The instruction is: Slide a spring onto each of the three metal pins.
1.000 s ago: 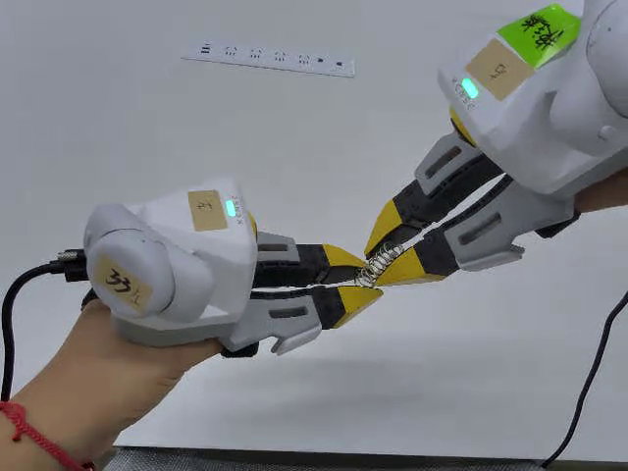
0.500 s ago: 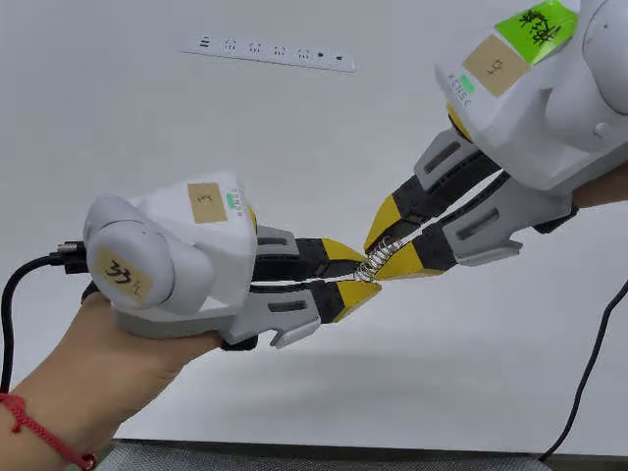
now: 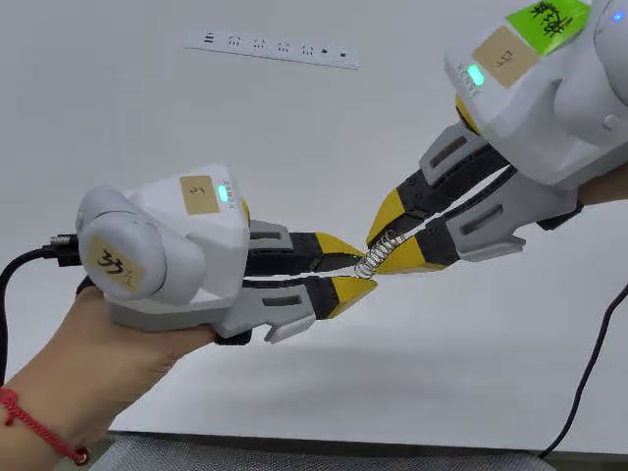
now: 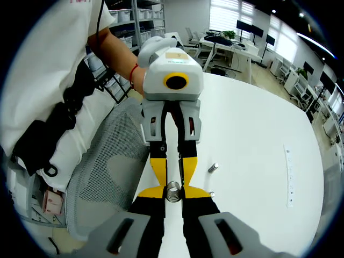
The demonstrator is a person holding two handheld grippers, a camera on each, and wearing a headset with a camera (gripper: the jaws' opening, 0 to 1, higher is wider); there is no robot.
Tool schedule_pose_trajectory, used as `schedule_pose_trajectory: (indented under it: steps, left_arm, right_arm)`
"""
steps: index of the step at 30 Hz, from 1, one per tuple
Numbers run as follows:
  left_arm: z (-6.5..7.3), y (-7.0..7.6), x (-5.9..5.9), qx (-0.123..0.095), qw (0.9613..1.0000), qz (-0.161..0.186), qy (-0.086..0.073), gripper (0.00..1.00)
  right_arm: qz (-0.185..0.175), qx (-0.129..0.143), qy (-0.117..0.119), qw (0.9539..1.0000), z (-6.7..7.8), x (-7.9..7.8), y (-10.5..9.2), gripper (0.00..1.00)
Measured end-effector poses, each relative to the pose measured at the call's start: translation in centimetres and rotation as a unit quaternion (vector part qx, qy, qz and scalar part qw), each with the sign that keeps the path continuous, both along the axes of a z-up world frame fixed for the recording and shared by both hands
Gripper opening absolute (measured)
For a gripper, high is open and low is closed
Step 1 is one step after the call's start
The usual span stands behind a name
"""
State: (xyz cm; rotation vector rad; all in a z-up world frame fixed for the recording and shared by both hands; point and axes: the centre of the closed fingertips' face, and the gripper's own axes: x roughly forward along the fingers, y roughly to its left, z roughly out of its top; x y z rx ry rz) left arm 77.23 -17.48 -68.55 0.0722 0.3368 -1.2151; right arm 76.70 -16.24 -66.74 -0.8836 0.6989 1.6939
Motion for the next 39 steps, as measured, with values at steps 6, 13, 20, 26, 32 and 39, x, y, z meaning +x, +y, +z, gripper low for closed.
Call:
schedule_pose_trajectory:
  steps: [6, 13, 20, 26, 32, 39]
  left_arm:
    - [-0.3, 1.2, -0.1, 0.009, 0.9999, 0.005, -0.004, 0.2]
    - [-1.1, 3.1, -0.2, 0.036, 0.9992, 0.014, -0.012, 0.29]
    - [-1.8, 5.5, 0.1, 0.058, 0.9977, 0.032, -0.017, 0.41]
    - [-2.0, 7.5, 0.7, 0.062, 0.9965, 0.054, -0.016, 0.49]
    - [-1.8, 8.8, 1.3, 0.055, 0.9957, 0.073, -0.015, 0.56]
    - [-2.3, 9.7, 1.7, 0.059, 0.9948, 0.082, -0.008, 0.72]
  right_arm:
    - [-0.028, 0.003, -0.004, 0.9996, 0.2, 0.8, -1.1, 0.12]
    - [-0.065, -0.006, -0.016, 0.9977, -0.1, 2.4, -2.9, 0.12]
    - [-0.104, -0.037, -0.031, 0.9934, -1.5, 4.4, -5.1, 0.12]
    - [-0.121, -0.061, -0.048, 0.9897, -2.8, 5.6, -6.0, 0.12]
    - [-0.129, -0.071, -0.047, 0.988, -4.4, 6.8, -6.4, 0.12]
    - [-0.139, -0.079, -0.041, 0.9864, -6.5, 7.9, -6.4, 0.12]
